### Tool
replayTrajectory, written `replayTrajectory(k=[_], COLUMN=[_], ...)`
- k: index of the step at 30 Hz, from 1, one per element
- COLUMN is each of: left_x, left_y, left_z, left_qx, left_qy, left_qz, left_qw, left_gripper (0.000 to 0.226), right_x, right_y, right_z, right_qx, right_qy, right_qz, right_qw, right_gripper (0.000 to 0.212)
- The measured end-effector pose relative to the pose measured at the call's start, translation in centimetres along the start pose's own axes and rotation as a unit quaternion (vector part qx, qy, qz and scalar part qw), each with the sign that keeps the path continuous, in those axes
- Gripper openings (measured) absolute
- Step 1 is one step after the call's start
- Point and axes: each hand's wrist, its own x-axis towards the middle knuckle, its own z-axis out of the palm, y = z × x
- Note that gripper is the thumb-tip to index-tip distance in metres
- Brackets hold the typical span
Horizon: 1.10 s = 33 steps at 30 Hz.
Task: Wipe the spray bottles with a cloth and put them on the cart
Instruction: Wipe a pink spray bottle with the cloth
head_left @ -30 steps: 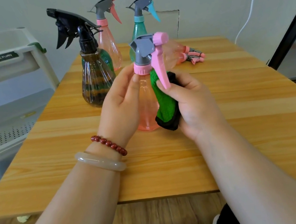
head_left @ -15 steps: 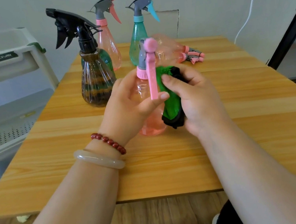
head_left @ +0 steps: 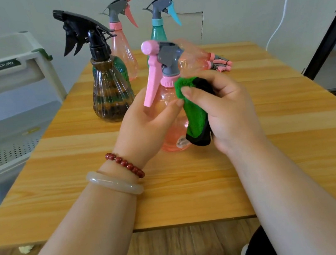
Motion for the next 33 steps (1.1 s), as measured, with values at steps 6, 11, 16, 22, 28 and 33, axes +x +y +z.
replayTrajectory(k=[6,11,16,22,28,33], left_x=[-0.14,-0.25,-0.45,-0.26,-0.38,-0.08], left_y=[-0.18,0.17,0.51,0.25,0.36,0.08], left_z=[0.27,0.36,0.46,0.36,0.35,-0.01], left_qx=[-0.052,-0.047,-0.041,-0.011,-0.019,-0.012], left_qy=[-0.026,-0.019,-0.021,0.002,0.002,0.011], left_qz=[0.004,0.008,0.014,0.011,0.015,0.022], left_qw=[0.998,0.999,0.999,1.000,1.000,1.000], left_gripper=[0.030,0.039,0.044,0.068,0.059,0.052], right_x=[0.05,0.05,0.54,0.42,0.64,0.48], right_y=[-0.07,-0.55,-0.10,-0.11,0.13,-0.18], right_z=[0.19,-0.18,-0.38,-0.39,-0.29,-0.40], right_qx=[-0.003,0.004,-0.005,-0.017,-0.044,-0.041], right_qy=[0.040,0.015,0.024,-0.023,0.027,0.001], right_qz=[0.007,0.013,0.027,-0.007,0.016,0.000], right_qw=[0.999,1.000,0.999,1.000,0.999,0.999], right_gripper=[0.031,0.025,0.028,0.026,0.020,0.024])
